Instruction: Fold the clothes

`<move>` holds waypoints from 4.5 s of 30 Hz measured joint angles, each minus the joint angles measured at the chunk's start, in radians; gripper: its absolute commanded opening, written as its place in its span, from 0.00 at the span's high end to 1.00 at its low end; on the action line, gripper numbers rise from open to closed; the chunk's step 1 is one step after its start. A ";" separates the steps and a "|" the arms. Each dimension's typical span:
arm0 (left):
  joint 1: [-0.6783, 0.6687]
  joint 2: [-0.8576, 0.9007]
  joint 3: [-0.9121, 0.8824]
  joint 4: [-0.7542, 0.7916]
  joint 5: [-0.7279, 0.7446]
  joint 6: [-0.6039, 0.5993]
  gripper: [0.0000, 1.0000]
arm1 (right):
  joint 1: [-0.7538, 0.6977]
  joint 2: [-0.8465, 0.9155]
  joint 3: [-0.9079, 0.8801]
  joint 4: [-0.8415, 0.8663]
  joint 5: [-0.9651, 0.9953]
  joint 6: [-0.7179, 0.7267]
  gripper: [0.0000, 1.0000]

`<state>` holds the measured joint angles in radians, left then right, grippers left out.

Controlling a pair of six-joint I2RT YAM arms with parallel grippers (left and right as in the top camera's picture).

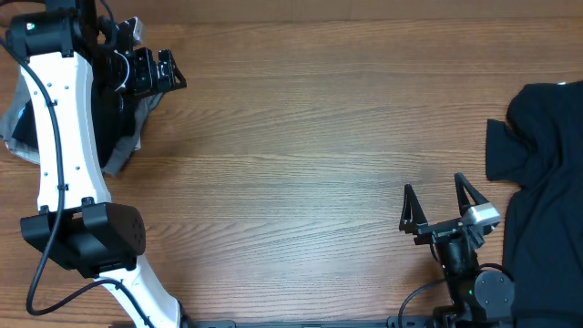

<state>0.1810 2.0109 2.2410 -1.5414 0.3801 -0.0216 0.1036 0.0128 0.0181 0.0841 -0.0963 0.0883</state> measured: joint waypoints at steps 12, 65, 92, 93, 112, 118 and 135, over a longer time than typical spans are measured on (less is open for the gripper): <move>0.000 0.000 0.000 0.000 0.000 0.000 0.00 | -0.024 0.000 0.000 -0.152 -0.046 -0.210 0.00; 0.000 0.000 0.000 0.000 0.000 0.000 0.00 | -0.024 0.000 0.000 -0.168 0.105 -0.036 0.00; -0.011 -0.546 0.002 0.003 -0.048 0.000 0.00 | -0.024 0.000 0.000 -0.168 0.105 -0.036 0.00; -0.011 -0.601 0.005 0.003 -0.048 0.000 0.00 | -0.024 0.000 0.000 -0.168 0.105 -0.036 0.00; -0.043 -1.255 -0.045 -0.008 -0.048 0.000 0.00 | -0.024 0.000 0.000 -0.168 0.105 -0.036 0.00; -0.082 -1.382 -0.192 -0.027 -0.048 0.000 0.00 | -0.024 0.000 0.000 -0.168 0.105 -0.037 0.00; -0.092 -1.743 -0.992 0.253 -0.048 0.001 0.00 | -0.024 0.000 0.000 -0.172 0.105 -0.036 0.00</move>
<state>0.0887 0.2680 1.2491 -1.2888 0.3317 -0.0204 0.0792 0.0128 0.0181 -0.0879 0.0082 0.0521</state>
